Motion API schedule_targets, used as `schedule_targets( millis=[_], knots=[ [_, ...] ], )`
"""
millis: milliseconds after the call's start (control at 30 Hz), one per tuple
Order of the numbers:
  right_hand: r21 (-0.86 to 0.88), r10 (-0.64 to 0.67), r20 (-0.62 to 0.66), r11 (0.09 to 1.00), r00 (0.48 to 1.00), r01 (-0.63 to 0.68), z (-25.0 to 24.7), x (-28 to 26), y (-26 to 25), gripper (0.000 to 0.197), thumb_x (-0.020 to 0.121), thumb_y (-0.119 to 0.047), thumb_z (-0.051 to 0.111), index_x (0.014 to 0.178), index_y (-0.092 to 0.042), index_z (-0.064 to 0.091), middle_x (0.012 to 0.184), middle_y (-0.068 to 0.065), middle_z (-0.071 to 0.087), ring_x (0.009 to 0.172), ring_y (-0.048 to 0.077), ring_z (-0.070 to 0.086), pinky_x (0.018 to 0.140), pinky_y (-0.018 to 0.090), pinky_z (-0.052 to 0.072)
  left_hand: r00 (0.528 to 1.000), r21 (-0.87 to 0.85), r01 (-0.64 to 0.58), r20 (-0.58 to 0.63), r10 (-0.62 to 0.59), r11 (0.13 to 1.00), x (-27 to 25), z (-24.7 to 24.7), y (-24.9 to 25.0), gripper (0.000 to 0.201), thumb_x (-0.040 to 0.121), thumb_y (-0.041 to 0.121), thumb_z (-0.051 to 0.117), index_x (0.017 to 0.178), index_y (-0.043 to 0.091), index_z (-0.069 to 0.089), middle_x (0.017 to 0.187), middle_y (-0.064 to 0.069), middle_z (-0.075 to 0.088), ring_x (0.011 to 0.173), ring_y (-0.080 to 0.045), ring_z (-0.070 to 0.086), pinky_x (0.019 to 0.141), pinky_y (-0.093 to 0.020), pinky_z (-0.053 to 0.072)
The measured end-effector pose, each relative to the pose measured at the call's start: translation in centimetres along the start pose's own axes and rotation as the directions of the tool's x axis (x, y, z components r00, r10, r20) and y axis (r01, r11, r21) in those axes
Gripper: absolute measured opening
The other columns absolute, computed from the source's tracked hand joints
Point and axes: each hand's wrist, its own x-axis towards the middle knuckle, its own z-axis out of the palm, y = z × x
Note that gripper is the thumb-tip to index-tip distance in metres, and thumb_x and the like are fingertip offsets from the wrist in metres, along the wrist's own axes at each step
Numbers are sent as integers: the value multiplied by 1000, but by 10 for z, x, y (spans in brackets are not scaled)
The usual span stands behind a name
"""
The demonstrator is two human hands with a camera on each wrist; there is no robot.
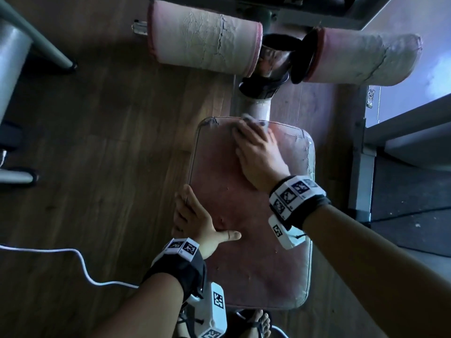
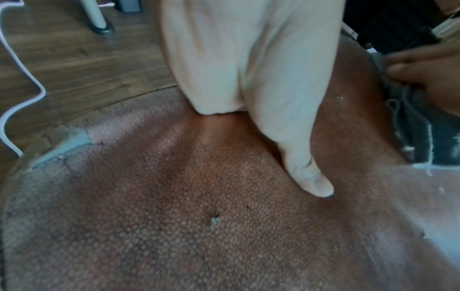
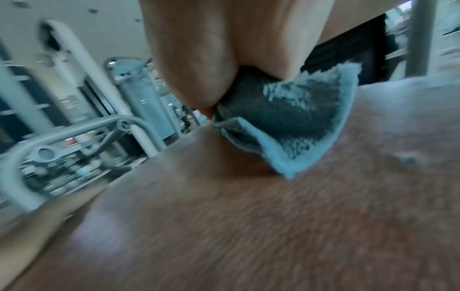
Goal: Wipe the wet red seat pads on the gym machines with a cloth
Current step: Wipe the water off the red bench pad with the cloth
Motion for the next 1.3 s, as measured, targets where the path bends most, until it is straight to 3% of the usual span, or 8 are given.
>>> schedule_targets(
  millis=[133, 267, 433, 633, 900, 1000, 1133, 1300],
  knots=[
    [23, -320, 85, 947, 944, 319, 21, -30, -29, 42, 93, -22, 47, 134, -16, 59, 145, -1, 51, 140, 26, 38, 110, 56, 31, 999, 15, 52, -14, -52, 999, -2, 1, 7, 172, 34, 76, 81, 144, 19, -39, 160, -18, -19, 151, -34, -1, 119, -48, 14],
    [-2, -397, 198, 914, 896, 406, 12, -70, -10, 42, 101, -28, 43, 141, -23, 50, 153, -6, 39, 145, 19, 29, 114, 50, 29, 998, 11, 56, -4, -56, 998, -1, 1, 7, 171, 37, 71, 85, 142, 21, -42, 160, -17, -22, 150, -35, 0, 119, -50, 14],
    [-92, -76, 67, 992, 995, 82, -22, -82, 52, 46, 101, -26, 42, 147, -22, 42, 157, 0, 32, 147, 21, 25, 112, 51, 34, 1000, 3, 7, 22, -7, 1000, -3, -2, 5, 169, 41, 74, 81, 134, 23, -51, 158, -19, -26, 150, -37, -3, 119, -53, 14],
    [53, 326, 11, 944, 945, -326, -11, -42, 24, 56, 92, -28, 43, 146, -14, 42, 157, 7, 32, 144, 34, 27, 113, 59, 25, 999, -9, 38, -2, -38, 999, -6, 0, 10, 167, 44, 67, 86, 143, 21, -40, 159, -19, -22, 150, -39, 3, 119, -53, 15],
    [305, 159, -42, 942, 986, -139, -20, -48, -28, 50, 96, -31, 49, 145, -28, 43, 159, -5, 27, 149, 18, 16, 119, 51, 5, 998, -34, -3, -67, 0, 999, -2, 4, 3, 170, 38, 70, 87, 147, 21, -34, 160, -23, -13, 149, -39, 6, 119, -51, 14],
    [448, 471, -222, 827, 854, -339, -27, -92, -11, 53, 93, -35, 48, 144, -24, 45, 157, 2, 32, 146, 20, 26, 120, 43, 20, 995, -17, -24, -94, 22, 1000, -4, 2, 3, 169, 37, 74, 83, 150, 14, -29, 159, -29, -7, 147, -43, 12, 119, -50, 15],
    [606, 843, -63, 457, 534, -651, -11, -174, -4, 68, 88, -46, 39, 148, -14, 37, 153, 12, 37, 143, 26, 30, 119, 43, 21, 1000, -49, -4, -12, 4, 999, -6, -1, 4, 168, 42, 69, 86, 146, 18, -37, 159, -24, -18, 149, -42, 4, 120, -50, 9],
    [597, 893, 207, 208, 399, -775, 15, -208, -35, 68, 99, -45, 45, 156, -27, 12, 162, 6, 15, 149, 21, 11, 122, 42, 5, 1000, -50, -22, 2, 22, 998, -6, -2, 3, 166, 47, 68, 86, 144, 19, -40, 158, -24, -21, 148, -43, 1, 120, -51, 7]
  ],
)
